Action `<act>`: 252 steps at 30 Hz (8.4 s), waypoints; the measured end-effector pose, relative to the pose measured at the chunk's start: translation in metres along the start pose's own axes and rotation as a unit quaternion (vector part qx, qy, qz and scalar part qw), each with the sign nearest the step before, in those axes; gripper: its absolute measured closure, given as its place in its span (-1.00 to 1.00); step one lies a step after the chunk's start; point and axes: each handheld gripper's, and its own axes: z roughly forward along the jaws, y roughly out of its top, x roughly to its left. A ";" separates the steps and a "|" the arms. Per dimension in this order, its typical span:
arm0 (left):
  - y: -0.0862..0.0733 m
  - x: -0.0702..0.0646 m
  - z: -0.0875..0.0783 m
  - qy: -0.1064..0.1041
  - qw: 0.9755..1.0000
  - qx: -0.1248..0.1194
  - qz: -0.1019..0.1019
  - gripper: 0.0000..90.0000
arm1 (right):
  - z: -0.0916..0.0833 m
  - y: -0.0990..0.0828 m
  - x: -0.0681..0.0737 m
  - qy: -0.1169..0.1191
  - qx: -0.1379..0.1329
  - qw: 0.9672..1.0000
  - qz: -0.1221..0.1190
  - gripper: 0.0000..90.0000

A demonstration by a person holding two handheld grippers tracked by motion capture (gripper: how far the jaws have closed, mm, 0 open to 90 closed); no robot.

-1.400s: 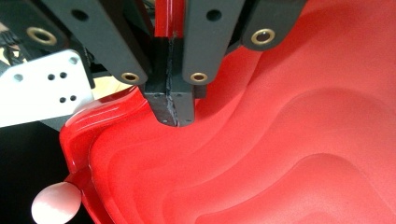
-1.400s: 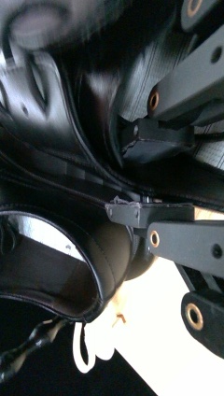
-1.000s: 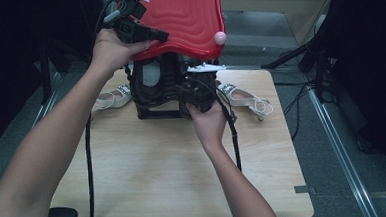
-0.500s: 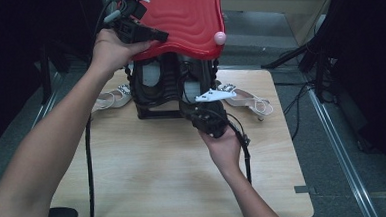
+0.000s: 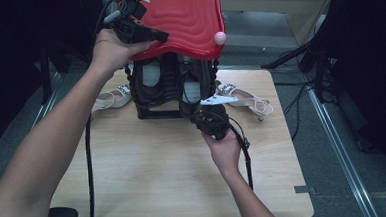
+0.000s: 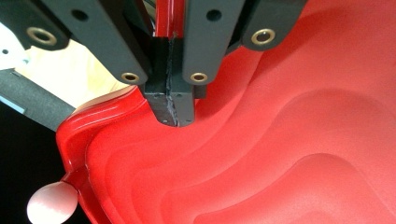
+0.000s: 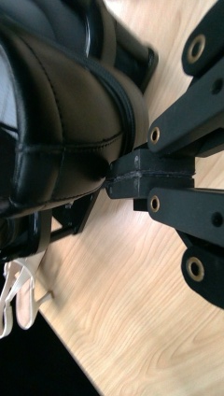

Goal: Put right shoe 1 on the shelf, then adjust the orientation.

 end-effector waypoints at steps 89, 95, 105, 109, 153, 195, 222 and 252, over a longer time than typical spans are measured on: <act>-0.064 -0.032 -0.046 -0.018 1.000 -0.013 -0.004 0.16 | -0.024 -0.013 -0.031 0.064 -0.019 0.998 0.007 0.64; -0.089 -0.034 -0.043 -0.023 1.000 -0.008 -0.008 0.16 | -0.026 -0.027 -0.033 0.073 -0.021 0.997 0.018 0.56; -0.136 -0.031 -0.026 -0.029 0.999 0.011 -0.025 0.13 | -0.027 -0.045 -0.039 0.095 -0.002 0.994 0.047 0.54; -0.154 -0.030 -0.022 -0.032 0.999 0.015 -0.034 0.14 | -0.027 -0.049 -0.041 0.090 -0.002 0.995 0.049 0.48; -0.285 -0.001 0.003 -0.034 0.994 0.064 -0.083 0.72 | -0.039 -0.076 -0.055 0.071 -0.016 0.997 -0.008 0.21; -0.347 0.112 -0.045 0.086 0.981 0.056 -0.164 0.96 | -0.033 -0.081 -0.064 0.052 0.015 0.998 0.016 0.18; -0.358 0.169 -0.031 0.146 0.966 0.057 -0.205 1.00 | -0.047 -0.094 -0.069 0.025 0.003 0.999 0.031 0.16; -0.345 0.142 -0.020 0.104 0.967 0.074 -0.221 0.99 | -0.050 -0.097 -0.069 0.020 0.003 0.999 0.033 0.11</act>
